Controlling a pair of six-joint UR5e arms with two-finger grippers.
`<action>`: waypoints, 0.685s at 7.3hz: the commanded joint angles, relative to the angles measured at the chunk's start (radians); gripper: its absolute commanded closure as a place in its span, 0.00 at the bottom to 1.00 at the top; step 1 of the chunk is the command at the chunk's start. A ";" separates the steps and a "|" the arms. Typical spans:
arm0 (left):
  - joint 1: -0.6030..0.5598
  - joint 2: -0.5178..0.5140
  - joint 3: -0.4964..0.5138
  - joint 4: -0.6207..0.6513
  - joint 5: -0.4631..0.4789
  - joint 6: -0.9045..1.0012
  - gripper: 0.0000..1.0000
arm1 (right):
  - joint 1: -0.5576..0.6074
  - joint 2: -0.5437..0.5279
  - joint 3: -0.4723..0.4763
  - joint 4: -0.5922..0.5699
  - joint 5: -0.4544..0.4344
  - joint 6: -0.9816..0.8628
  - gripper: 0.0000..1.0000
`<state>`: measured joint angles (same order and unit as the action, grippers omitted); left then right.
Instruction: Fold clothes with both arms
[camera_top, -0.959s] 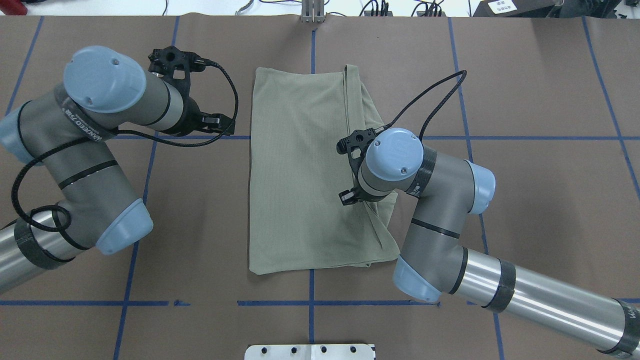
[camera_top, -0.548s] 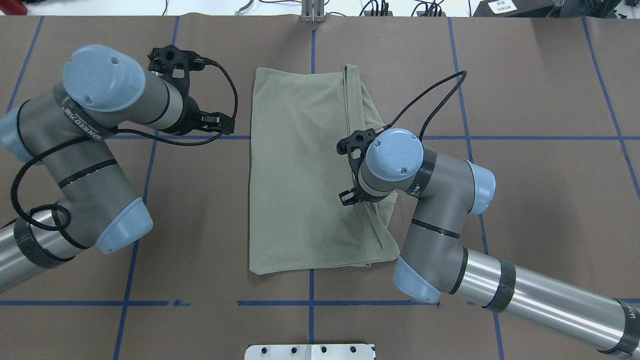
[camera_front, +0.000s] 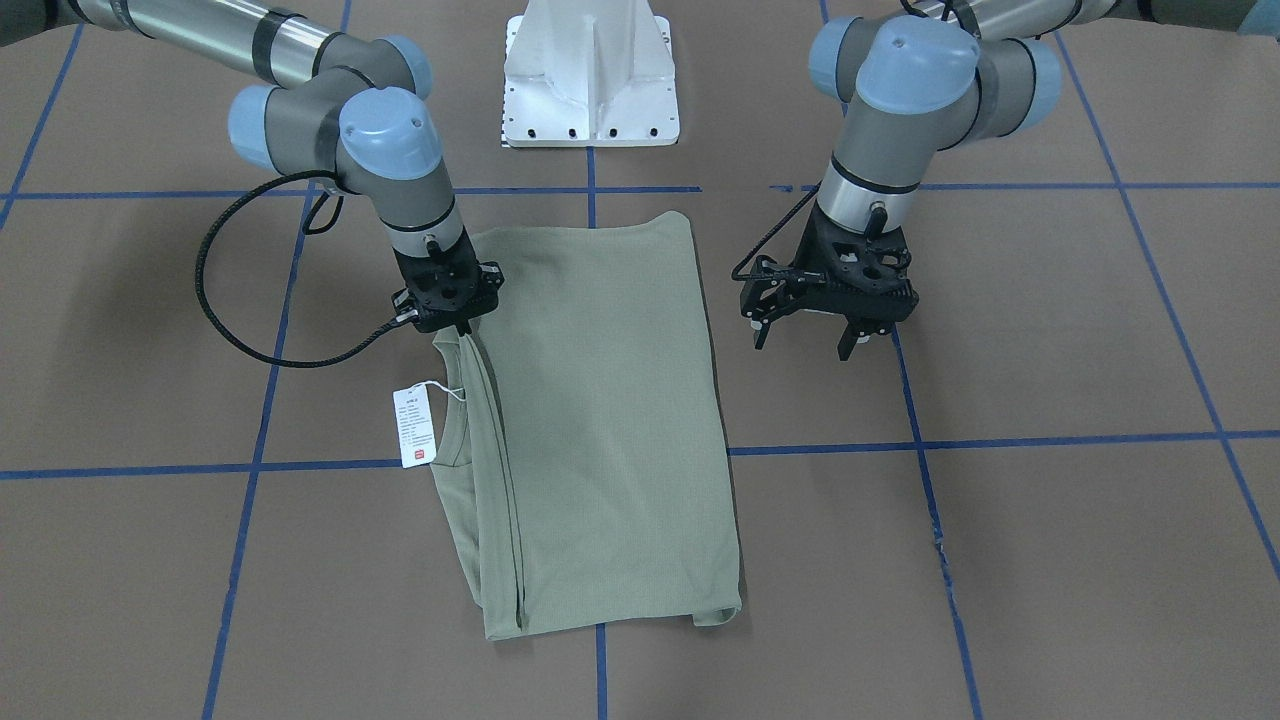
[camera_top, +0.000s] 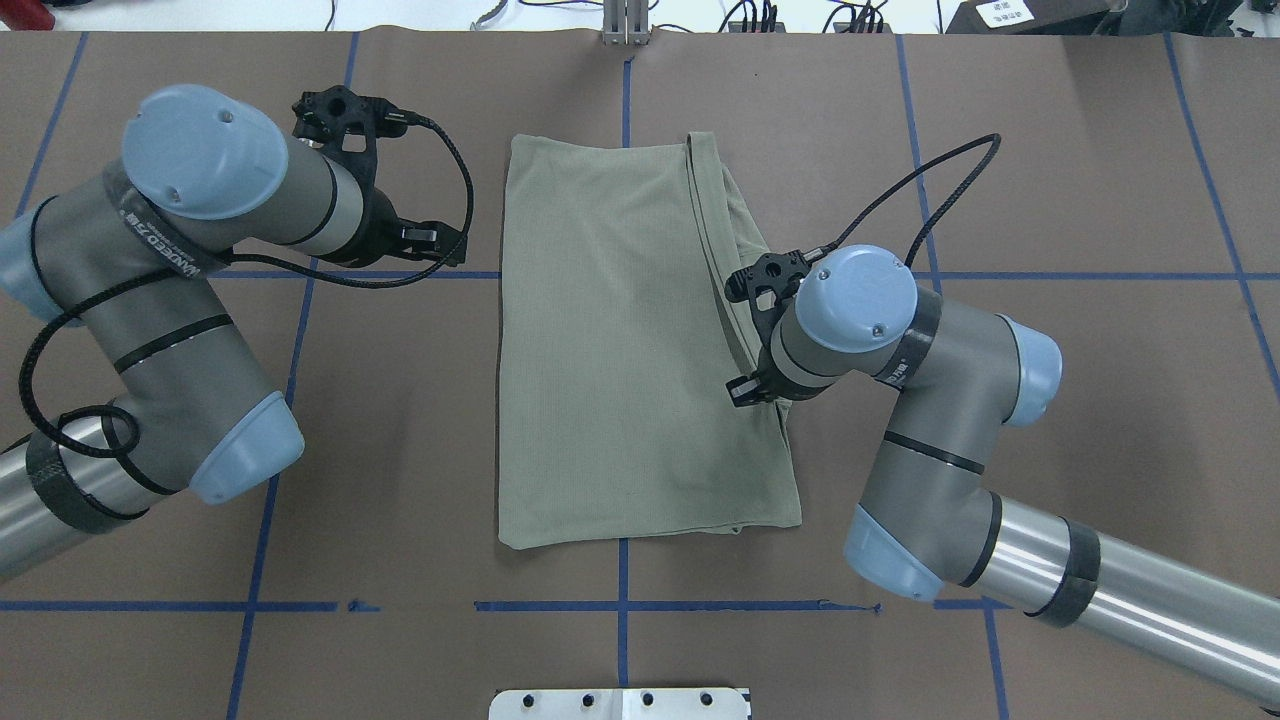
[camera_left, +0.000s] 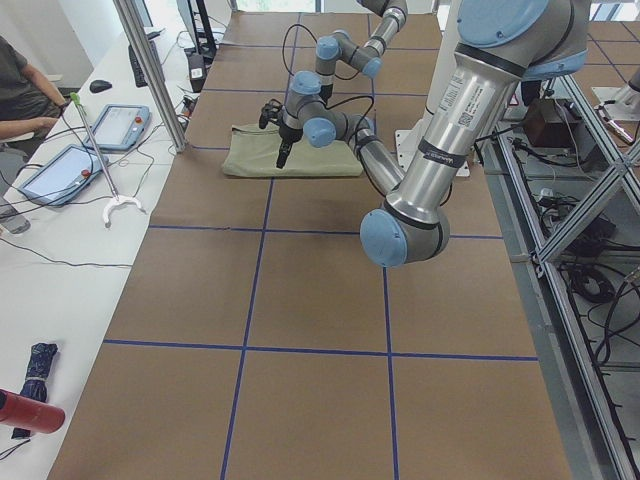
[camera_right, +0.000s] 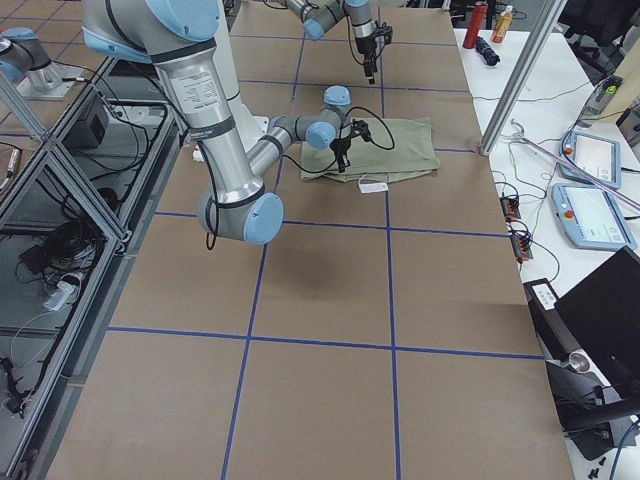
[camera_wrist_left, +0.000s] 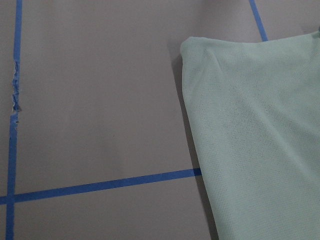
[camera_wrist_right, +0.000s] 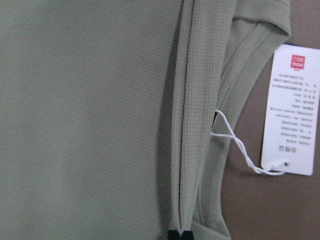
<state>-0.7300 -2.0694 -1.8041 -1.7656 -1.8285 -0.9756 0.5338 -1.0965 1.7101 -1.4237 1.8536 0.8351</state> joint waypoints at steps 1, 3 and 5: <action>0.001 0.000 0.000 0.000 0.000 -0.002 0.04 | 0.005 -0.062 0.054 -0.001 0.013 0.001 0.91; 0.001 0.000 0.000 0.000 0.002 0.000 0.04 | 0.017 -0.059 0.054 -0.001 0.010 0.012 0.00; 0.001 -0.002 0.000 0.000 0.002 0.000 0.04 | 0.064 -0.048 0.052 -0.001 0.013 0.015 0.00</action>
<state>-0.7286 -2.0698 -1.8040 -1.7656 -1.8271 -0.9757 0.5699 -1.1498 1.7632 -1.4252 1.8659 0.8485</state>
